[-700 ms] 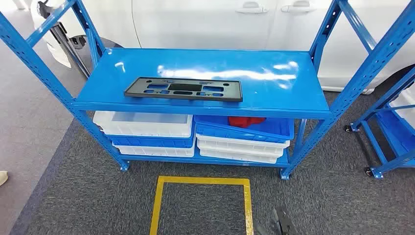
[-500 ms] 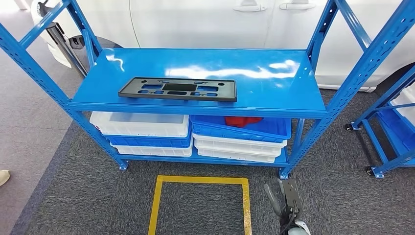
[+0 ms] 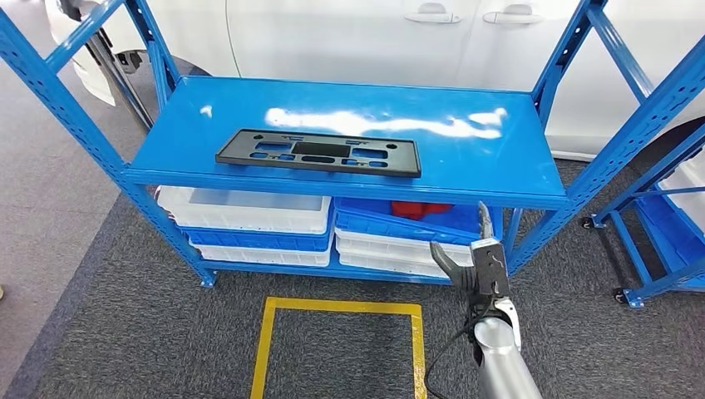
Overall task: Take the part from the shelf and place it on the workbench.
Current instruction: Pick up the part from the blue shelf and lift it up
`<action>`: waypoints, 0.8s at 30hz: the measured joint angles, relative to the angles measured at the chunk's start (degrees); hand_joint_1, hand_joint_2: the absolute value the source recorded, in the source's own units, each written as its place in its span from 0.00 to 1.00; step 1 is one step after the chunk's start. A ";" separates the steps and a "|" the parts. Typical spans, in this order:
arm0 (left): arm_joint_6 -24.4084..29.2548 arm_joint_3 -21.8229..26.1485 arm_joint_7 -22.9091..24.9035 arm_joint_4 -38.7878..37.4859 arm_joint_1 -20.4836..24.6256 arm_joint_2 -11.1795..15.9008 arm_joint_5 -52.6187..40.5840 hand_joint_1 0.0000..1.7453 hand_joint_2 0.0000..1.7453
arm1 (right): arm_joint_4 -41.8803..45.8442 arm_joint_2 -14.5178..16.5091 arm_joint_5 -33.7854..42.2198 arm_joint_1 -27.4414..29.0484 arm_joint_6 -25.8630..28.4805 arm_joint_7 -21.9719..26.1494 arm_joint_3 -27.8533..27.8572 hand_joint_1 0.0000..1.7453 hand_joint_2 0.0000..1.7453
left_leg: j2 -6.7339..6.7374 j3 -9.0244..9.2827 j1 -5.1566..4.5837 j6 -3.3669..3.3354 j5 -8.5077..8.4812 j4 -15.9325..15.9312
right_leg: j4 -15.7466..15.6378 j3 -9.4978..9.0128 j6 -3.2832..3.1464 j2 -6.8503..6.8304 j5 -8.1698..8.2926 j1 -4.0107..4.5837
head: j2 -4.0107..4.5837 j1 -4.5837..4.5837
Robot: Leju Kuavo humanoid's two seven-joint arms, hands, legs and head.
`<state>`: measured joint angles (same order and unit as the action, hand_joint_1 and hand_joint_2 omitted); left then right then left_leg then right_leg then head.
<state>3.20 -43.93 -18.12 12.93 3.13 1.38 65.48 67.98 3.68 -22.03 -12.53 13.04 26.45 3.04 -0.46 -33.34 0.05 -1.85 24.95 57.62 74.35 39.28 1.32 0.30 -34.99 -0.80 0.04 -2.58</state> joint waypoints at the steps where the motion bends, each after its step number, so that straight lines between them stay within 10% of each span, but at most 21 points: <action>1: 0.09 -0.60 -0.14 -0.12 0.06 0.00 0.81 0.00 0.00 | 0.72 -0.01 -0.19 -0.47 0.99 0.34 -1.36 0.00 1.00 | -0.03 0.06 -0.03 0.03 0.12 0.14 | -0.48 0.14 -0.01 0.00 1.23 0.00 | 0.00 0.00; 5: 0.55 -2.97 -0.92 -0.52 0.70 0.03 3.88 0.00 0.00 | 2.28 0.14 -1.50 -3.53 4.70 1.47 -7.39 0.00 1.00 | -0.08 0.05 -0.23 0.69 0.89 1.16 | -13.22 -4.95 -0.70 -0.03 8.12 0.21 | 0.01 0.01; 10: 0.80 -5.55 -1.66 -1.01 1.40 0.21 6.78 0.00 0.00 | 2.36 1.28 -5.81 -6.53 9.06 1.91 -14.46 0.00 1.00 | -0.03 -0.52 -0.26 2.09 1.58 2.30 | -15.20 -5.59 -2.05 -0.04 8.55 0.18 | 0.00 0.00; 14: 0.89 -7.40 -2.04 -1.40 1.95 0.39 8.52 0.00 0.00 | 1.82 3.01 -11.87 -8.65 11.89 1.84 -19.05 0.00 1.00 | 0.04 -6.22 0.34 3.39 7.50 14.59 | -15.57 -5.91 -2.64 -0.27 8.63 -0.11 | 0.00 0.00; 16: 0.96 -8.28 -2.22 -1.59 2.06 0.43 9.31 0.00 0.00 | 1.23 3.74 -15.22 -9.39 13.13 1.64 -21.18 0.00 1.00 | 0.04 -7.54 0.66 3.67 7.22 16.73 | -15.55 -5.99 -2.63 -0.30 8.55 -0.13 | 0.00 0.00; 20: 1.16 -9.84 -2.58 -1.96 2.49 0.72 10.62 0.00 0.00 | 0.07 5.28 -21.91 -11.39 15.38 1.10 -25.11 0.00 1.00 | -0.01 -1.43 0.78 3.45 0.39 3.32 | -15.53 -6.46 -1.93 -0.16 8.20 -0.12 | 0.00 0.00; 24: 1.51 -11.51 -2.90 -2.25 2.91 0.83 11.89 0.00 0.00 | -1.32 6.78 -28.91 -13.53 17.51 0.28 -29.13 0.00 1.00 | -0.12 -0.57 0.55 2.16 0.07 0.61 | -15.77 -6.27 -0.63 -0.16 8.26 0.03 | 0.00 0.00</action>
<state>4.71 -55.45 -21.02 10.69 6.04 2.20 77.36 66.66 10.45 -50.94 -26.05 30.55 26.74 -26.10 -0.58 -33.92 0.60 0.31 25.01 58.24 58.58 33.00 0.69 0.14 -26.73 -0.77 0.04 -2.58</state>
